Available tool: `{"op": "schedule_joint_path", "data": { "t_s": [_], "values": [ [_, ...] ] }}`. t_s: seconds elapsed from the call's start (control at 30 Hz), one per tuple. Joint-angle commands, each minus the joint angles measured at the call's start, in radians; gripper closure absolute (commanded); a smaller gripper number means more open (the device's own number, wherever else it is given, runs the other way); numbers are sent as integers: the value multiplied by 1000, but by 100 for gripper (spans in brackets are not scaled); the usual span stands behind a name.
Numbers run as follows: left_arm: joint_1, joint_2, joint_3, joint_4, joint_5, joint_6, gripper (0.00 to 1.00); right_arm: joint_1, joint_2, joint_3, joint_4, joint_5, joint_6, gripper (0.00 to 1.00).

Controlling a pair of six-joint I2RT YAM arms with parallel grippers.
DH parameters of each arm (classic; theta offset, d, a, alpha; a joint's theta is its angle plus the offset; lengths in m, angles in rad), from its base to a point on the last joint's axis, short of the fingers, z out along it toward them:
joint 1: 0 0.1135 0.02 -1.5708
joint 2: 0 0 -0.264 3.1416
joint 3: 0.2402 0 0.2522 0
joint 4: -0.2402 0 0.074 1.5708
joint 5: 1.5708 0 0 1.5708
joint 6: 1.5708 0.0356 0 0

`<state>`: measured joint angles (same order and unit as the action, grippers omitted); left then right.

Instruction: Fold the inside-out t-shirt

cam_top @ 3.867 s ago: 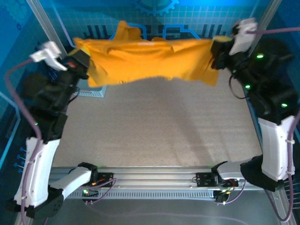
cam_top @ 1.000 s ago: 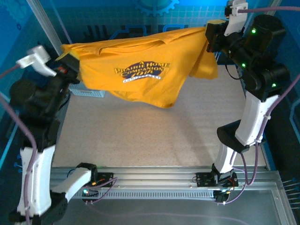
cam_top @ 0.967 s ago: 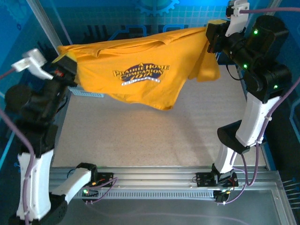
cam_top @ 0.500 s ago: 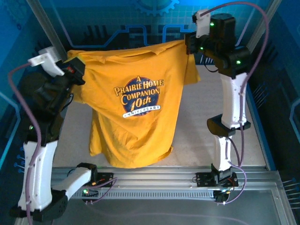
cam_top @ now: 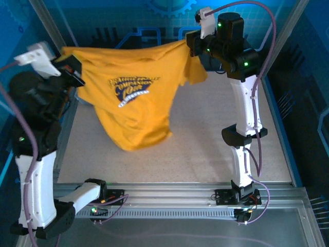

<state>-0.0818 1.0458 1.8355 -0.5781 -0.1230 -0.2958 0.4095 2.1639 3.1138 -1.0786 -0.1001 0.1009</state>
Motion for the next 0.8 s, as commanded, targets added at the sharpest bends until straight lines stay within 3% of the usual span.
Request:
{"op": "schedule_joint_path", "data": {
  "t_s": [0.0,0.17,0.33,0.4,0.47,0.6,0.77],
  "values": [
    [7,-16,151,49,105,42,100,-2,38,60,201,-130,57,100],
    [7,-73,84,123,390,-66,100,-63,56,60,270,-166,115,100],
    [4,-188,-291,265,579,-202,100,-131,110,60,149,-219,75,100],
    [-37,-217,-473,341,633,-261,100,-137,146,60,80,-230,29,100],
    [-163,-230,-599,329,582,-218,100,-137,192,60,19,-209,-11,100],
    [-504,-193,-736,271,360,-111,100,-138,260,59,-87,-139,-67,100],
    [-752,-83,-871,348,182,-129,100,-152,321,60,-165,-97,-103,100]
  ]
}}
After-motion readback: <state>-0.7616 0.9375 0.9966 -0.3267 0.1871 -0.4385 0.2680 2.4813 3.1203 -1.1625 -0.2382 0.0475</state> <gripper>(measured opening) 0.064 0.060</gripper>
